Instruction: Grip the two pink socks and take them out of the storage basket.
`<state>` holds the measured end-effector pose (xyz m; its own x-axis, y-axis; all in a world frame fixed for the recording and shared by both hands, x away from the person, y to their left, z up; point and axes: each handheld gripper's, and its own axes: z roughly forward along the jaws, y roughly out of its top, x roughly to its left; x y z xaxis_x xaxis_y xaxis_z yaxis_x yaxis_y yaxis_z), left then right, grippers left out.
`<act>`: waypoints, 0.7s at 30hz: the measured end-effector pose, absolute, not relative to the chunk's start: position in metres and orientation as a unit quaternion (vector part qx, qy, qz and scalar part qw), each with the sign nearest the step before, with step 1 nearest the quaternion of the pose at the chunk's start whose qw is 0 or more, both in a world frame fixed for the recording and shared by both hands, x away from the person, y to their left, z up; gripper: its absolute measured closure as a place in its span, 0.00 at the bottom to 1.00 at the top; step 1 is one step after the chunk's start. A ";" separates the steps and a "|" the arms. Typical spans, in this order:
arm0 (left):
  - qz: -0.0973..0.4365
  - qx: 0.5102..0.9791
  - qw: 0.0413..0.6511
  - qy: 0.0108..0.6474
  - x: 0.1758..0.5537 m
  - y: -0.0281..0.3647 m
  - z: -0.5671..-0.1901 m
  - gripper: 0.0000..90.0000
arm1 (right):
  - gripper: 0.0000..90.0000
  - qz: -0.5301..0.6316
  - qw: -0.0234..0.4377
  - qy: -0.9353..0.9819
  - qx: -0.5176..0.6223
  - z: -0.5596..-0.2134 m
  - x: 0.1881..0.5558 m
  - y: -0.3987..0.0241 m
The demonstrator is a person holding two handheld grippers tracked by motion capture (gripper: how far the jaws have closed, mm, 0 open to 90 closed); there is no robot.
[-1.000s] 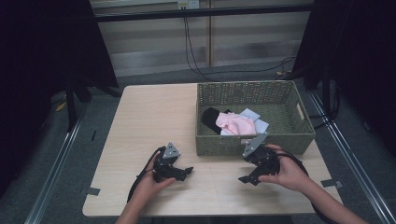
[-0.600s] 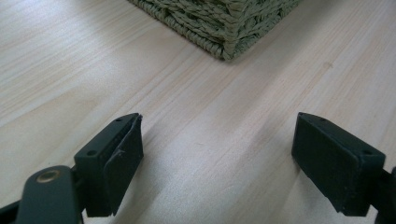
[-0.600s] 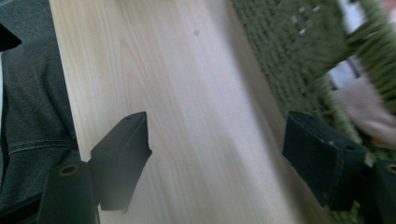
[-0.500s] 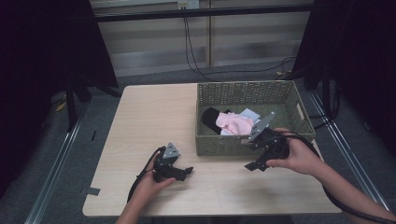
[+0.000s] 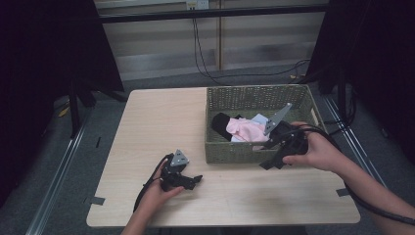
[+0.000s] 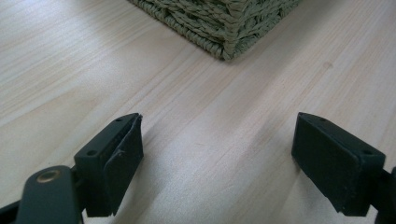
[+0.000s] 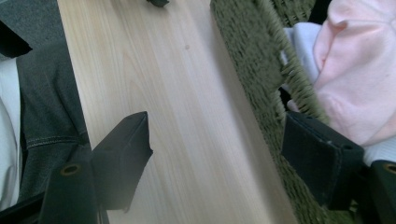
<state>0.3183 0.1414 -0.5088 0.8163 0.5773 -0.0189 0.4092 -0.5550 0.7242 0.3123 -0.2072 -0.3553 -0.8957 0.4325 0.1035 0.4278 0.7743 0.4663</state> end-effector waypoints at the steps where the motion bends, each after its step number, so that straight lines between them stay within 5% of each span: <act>1: 0.111 0.875 0.378 0.282 0.318 0.141 -0.509 0.18 | 0.26 0.248 0.005 0.941 0.229 -0.351 0.316 -0.208; 21: 0.111 0.874 0.379 0.283 0.318 0.141 -0.509 0.18 | 0.29 0.261 0.036 0.921 0.287 -0.341 0.374 -0.219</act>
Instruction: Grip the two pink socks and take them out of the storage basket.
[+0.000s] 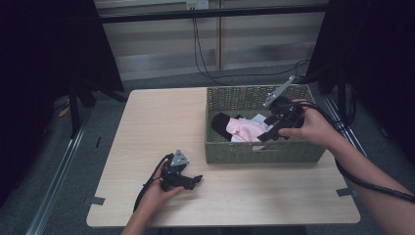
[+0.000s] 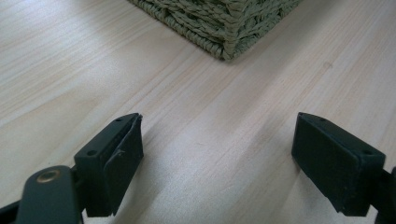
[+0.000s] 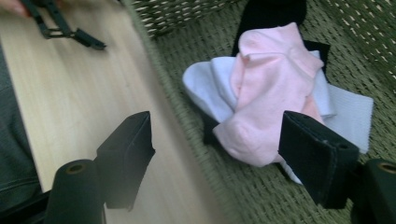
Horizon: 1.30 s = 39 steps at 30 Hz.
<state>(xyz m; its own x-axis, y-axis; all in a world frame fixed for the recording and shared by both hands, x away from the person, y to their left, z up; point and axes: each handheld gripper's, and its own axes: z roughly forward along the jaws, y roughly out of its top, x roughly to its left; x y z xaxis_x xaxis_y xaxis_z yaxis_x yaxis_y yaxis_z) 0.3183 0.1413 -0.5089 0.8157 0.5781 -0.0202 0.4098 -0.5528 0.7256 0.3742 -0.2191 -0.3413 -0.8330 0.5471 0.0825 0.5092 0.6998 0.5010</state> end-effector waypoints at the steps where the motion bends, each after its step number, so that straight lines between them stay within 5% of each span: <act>1: 0.110 0.871 0.382 0.287 0.318 0.141 -0.509 0.18 | 0.30 0.259 0.038 0.920 0.291 -0.343 0.378 -0.219; 7: 0.110 0.871 0.382 0.287 0.318 0.141 -0.509 0.18 | 0.34 0.246 0.043 0.916 0.315 -0.357 0.399 -0.221; 20: 0.110 0.872 0.382 0.286 0.318 0.141 -0.509 0.18 | 0.62 0.233 0.030 0.907 0.349 -0.401 0.435 -0.212; 39: 0.110 0.872 0.382 0.286 0.318 0.141 -0.509 0.18 | 0.84 0.203 0.024 0.907 0.369 -0.422 0.448 -0.193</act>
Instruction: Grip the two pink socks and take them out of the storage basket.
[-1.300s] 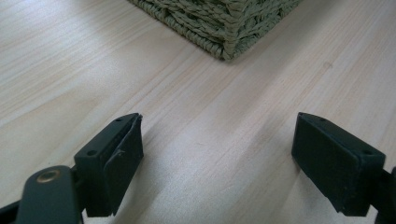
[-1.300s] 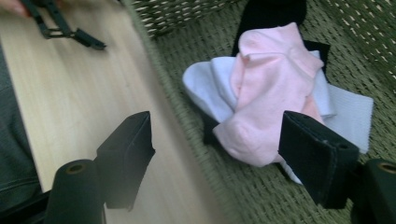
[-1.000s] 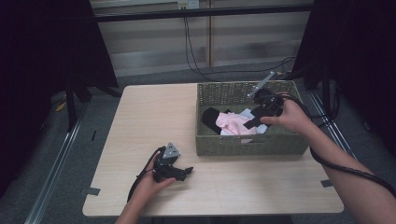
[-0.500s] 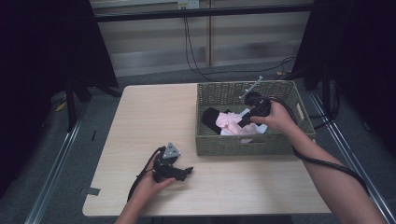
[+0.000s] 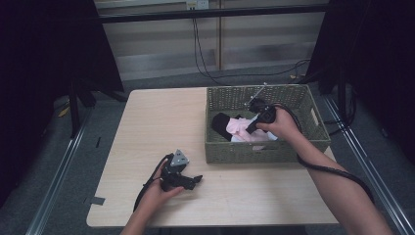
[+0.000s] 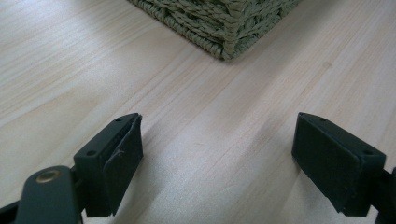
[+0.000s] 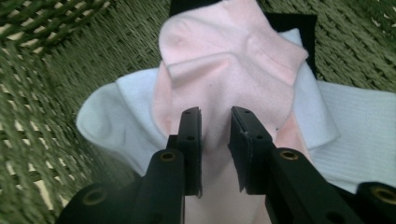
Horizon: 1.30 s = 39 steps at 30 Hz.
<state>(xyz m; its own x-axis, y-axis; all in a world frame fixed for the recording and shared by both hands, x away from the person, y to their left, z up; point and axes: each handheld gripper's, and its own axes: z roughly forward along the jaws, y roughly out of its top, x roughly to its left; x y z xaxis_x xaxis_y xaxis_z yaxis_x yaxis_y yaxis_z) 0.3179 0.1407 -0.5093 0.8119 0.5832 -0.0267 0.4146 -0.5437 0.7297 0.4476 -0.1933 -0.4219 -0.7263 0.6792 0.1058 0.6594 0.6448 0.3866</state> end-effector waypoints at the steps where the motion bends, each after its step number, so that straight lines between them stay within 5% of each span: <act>1: 0.110 0.872 0.382 0.286 0.318 0.141 -0.509 0.18 | 0.87 0.198 0.022 0.906 0.373 -0.423 0.448 -0.193; 5: 0.110 0.872 0.382 0.286 0.318 0.141 -0.509 0.18 | 0.97 0.184 0.015 0.907 0.380 -0.425 0.449 -0.194; 39: 0.112 0.872 0.382 0.284 0.318 0.141 -0.509 0.18 | 0.97 0.243 0.022 0.890 0.384 -0.360 0.444 -0.223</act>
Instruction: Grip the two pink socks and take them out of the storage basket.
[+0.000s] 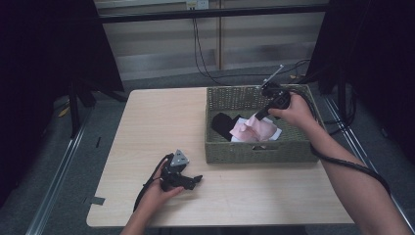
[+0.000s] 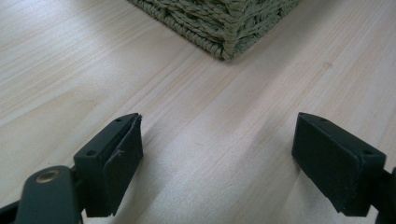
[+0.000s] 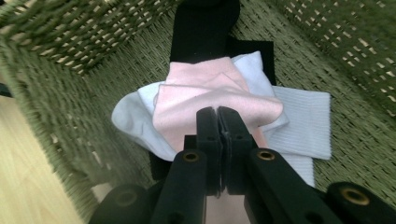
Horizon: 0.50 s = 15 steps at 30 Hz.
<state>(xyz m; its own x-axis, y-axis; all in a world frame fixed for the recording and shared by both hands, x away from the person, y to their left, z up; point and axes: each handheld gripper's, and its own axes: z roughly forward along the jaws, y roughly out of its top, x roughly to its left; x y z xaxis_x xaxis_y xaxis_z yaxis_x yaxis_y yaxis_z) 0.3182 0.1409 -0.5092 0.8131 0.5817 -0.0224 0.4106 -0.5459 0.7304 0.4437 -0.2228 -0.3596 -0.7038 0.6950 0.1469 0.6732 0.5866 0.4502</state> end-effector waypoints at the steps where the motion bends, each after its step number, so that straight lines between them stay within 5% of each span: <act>1: 0.112 0.872 0.382 0.284 0.318 0.141 -0.509 0.18 | 0.97 0.246 0.025 0.891 0.381 -0.356 0.443 -0.225; 15: 0.112 0.873 0.380 0.284 0.318 0.141 -0.509 0.18 | 0.97 0.257 0.028 0.897 0.359 -0.317 0.424 -0.233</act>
